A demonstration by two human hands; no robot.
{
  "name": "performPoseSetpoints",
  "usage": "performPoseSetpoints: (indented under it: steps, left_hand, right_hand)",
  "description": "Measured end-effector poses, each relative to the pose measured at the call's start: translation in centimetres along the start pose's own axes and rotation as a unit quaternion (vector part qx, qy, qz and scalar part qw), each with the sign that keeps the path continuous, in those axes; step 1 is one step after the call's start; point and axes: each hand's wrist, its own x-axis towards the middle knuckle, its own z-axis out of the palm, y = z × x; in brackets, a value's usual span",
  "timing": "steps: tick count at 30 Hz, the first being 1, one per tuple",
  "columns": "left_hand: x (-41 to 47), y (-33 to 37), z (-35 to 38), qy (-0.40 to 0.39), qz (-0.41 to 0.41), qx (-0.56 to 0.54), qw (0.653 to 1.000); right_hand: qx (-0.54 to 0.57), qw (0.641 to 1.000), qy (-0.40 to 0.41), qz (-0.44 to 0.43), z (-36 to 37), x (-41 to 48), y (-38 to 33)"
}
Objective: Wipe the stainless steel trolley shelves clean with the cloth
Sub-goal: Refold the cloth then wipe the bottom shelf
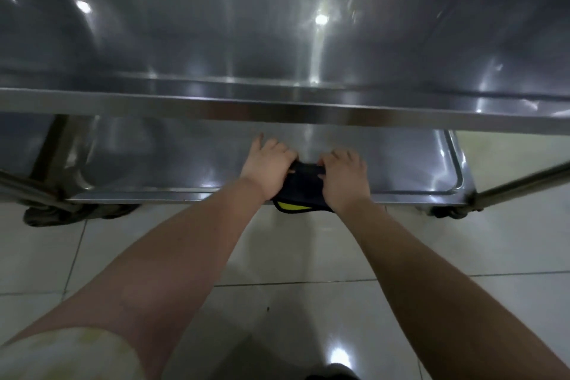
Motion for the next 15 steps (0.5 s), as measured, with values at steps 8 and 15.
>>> performPoseSetpoints:
  steps: [8, 15]
  left_hand:
    - [-11.3, -2.4, -9.2, 0.089, 0.064, 0.019, 0.994]
    - [-25.2, -8.5, -27.1, 0.047, -0.021, -0.033, 0.998]
  right_hand:
    - [0.075, 0.988, -0.132, -0.038, -10.5, -4.7, -5.9]
    - [0.205, 0.928, -0.274, -0.149, -24.8, -7.9, -17.1]
